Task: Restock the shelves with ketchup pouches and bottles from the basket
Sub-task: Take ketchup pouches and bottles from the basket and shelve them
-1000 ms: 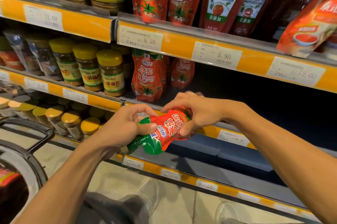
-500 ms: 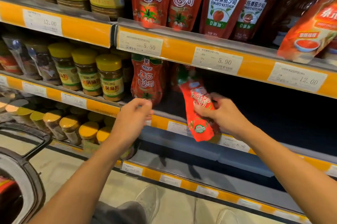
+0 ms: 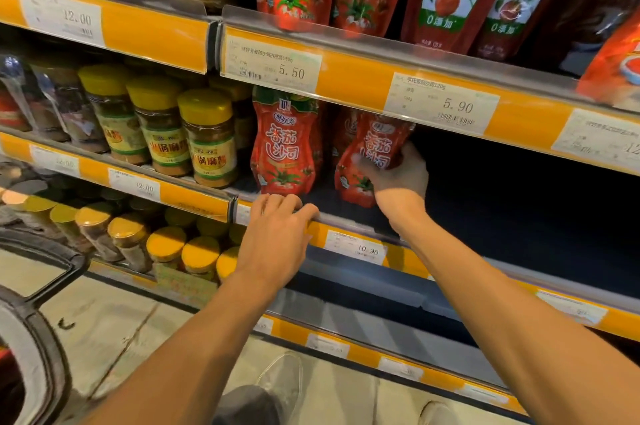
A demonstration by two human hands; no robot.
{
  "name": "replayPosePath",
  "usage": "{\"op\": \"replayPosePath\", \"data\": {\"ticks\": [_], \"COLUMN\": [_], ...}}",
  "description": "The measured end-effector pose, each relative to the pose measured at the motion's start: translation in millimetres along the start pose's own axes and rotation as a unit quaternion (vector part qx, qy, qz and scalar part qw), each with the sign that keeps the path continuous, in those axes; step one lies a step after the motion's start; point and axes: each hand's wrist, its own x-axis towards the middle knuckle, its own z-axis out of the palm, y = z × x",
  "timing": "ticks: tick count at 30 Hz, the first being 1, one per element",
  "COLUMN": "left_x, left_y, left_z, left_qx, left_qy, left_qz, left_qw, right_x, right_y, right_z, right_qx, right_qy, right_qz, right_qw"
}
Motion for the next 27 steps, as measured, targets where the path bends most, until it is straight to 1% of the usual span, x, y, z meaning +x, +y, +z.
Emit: {"op": "replayPosePath", "data": {"ticks": [2,7,9,15,19,27], "left_x": [2,6,8,9,10,11], "left_y": [-2,-10,-12,-13,-13,-13], "left_z": [2,3,4,4,5,5], "left_qx": [-0.004,-0.018,-0.019,-0.025,-0.031,-0.030], "left_qy": [0.003,0.005,0.003,-0.001,0.000,0.001], "left_qz": [0.006,0.020,0.019,0.012,0.010,0.006], "left_qw": [1.000,1.000,1.000,1.000,0.999,1.000], "right_x": [2,1,1,14,22,30], "right_y": [-1,11,18,16,13,12], "right_z": [4,-14,-18,-1,13,22], "right_qx": [-0.001,-0.064,-0.080,-0.083,-0.075,-0.100], "right_qy": [-0.010,-0.101,-0.115,-0.097,-0.086,-0.083], "right_qz": [0.001,-0.027,-0.029,-0.022,-0.037,-0.034], "right_qw": [1.000,0.992,0.990,0.992,0.993,0.991]}}
